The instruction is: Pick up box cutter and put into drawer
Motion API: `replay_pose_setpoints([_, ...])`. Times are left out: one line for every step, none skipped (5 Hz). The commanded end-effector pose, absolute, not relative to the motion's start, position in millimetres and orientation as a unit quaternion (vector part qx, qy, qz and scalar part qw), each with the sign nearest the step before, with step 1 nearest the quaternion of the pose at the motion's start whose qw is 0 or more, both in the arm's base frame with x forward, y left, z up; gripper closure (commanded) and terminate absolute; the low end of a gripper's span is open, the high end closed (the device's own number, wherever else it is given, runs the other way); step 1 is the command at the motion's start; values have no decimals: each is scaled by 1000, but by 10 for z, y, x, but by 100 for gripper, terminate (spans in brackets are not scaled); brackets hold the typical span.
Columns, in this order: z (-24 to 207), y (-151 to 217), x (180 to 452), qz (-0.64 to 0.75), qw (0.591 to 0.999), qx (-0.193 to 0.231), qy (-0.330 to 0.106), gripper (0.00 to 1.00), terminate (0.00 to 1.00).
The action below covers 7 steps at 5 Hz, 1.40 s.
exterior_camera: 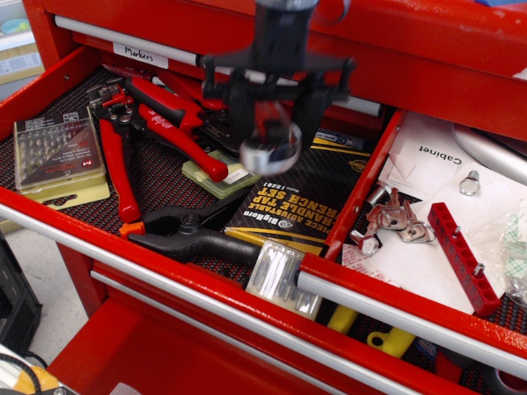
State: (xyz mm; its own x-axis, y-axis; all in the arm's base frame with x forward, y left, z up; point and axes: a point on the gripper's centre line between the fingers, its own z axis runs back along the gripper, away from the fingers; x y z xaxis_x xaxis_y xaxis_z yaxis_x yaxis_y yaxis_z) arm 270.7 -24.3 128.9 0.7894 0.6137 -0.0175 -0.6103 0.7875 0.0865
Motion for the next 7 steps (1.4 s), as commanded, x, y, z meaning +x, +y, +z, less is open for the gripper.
replay_pose_setpoints([1813,-783,2662,403,914,34,-19,100,0])
replay_pose_setpoints([1763,-1136,2744,418,907,17,-42,100,0])
replay_pose_setpoints([1687,-1444,2874,406,910,24,-75,100,0])
replay_pose_setpoints([1502,-1705,2936,391,915,-1,-98,100,0])
replay_pose_setpoints([1375,-1832,2945,347,927,-51,-135,0,0])
replay_pose_setpoints([1375,-1832,2945,347,927,-51,-135,0,0])
replay_pose_setpoints([1375,-1832,2945,347,927,-51,-135,0,0])
